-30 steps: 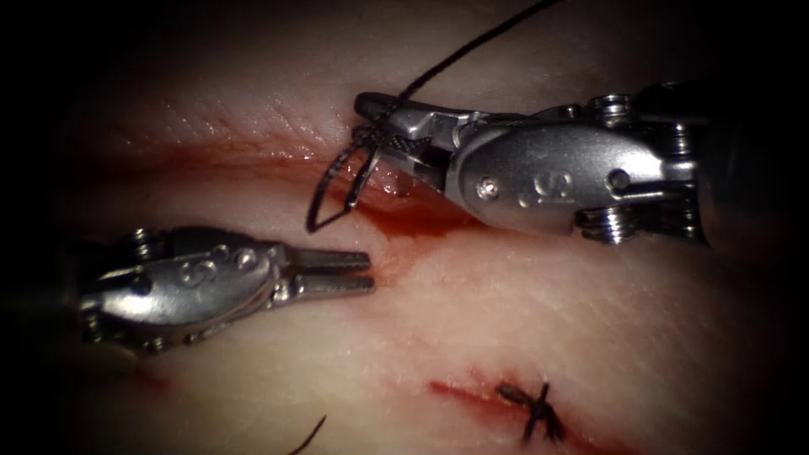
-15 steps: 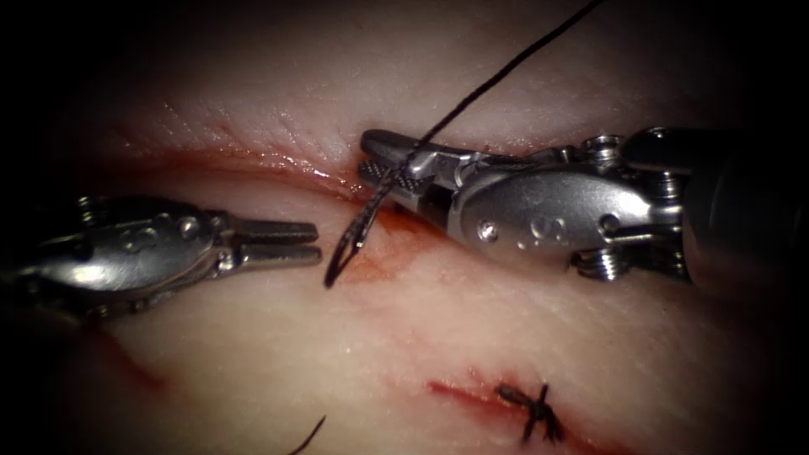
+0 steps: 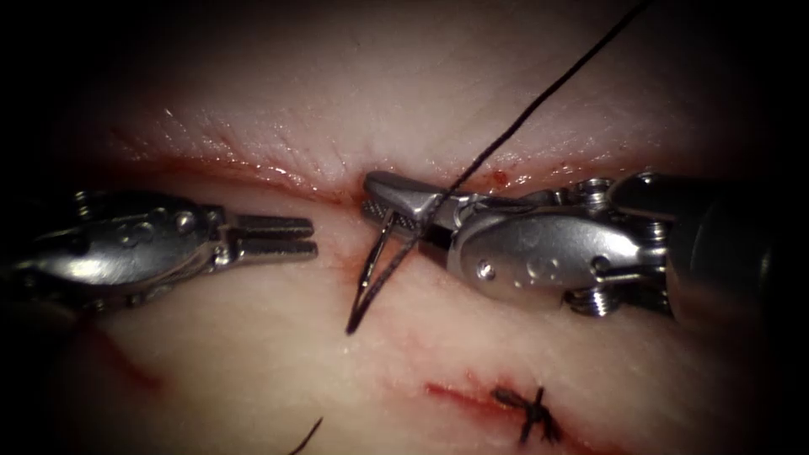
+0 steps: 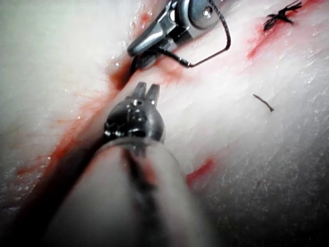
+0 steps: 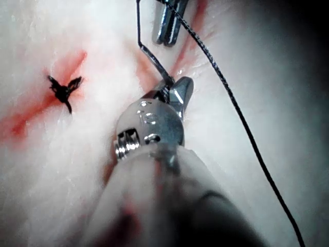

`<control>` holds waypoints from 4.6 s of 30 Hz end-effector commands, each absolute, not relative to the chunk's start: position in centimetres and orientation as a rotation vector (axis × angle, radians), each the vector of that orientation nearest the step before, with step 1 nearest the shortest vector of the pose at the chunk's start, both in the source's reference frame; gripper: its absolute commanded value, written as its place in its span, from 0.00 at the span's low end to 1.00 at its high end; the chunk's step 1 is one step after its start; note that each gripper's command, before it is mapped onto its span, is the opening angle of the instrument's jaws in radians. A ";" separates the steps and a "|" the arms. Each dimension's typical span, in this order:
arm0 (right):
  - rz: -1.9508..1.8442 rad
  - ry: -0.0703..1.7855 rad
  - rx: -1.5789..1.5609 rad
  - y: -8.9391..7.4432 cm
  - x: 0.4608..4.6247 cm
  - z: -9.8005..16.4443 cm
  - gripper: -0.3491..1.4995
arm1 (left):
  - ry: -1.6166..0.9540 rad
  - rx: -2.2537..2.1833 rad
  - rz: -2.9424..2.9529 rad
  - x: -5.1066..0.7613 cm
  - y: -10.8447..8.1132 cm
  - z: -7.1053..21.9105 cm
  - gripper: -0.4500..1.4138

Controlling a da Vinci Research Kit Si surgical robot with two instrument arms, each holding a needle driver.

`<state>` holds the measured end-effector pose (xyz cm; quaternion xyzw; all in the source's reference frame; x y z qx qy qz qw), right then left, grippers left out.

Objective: Wound Closure

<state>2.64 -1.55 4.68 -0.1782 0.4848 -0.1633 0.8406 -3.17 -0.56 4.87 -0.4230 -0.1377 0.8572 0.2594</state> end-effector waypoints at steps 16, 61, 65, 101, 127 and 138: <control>-0.316 1.010 -0.249 -1.7 2.79 5.1 0.00 | -0.374 -1.142 2.316 -3.24 -0.6 4.9 0.28; 0.029 1.207 -0.355 -0.3 2.48 4.1 0.00 | -0.368 -1.143 2.340 -3.62 -0.7 5.6 0.24; 0.038 1.214 -0.357 -0.2 2.46 4.1 0.00 | -0.369 -1.140 2.342 -3.62 -0.7 5.6 0.24; 0.680 1.159 0.321 0.4 2.60 4.4 0.00 | -0.383 -1.135 2.343 -3.62 -0.8 5.5 0.24; 0.396 1.197 -0.015 0.6 2.35 4.3 0.00 | -0.383 -1.135 2.343 -3.61 -0.8 5.5 0.23; 0.384 1.205 -0.084 0.7 2.28 4.2 0.00 | -0.385 -1.137 2.344 -3.59 -0.8 5.5 0.22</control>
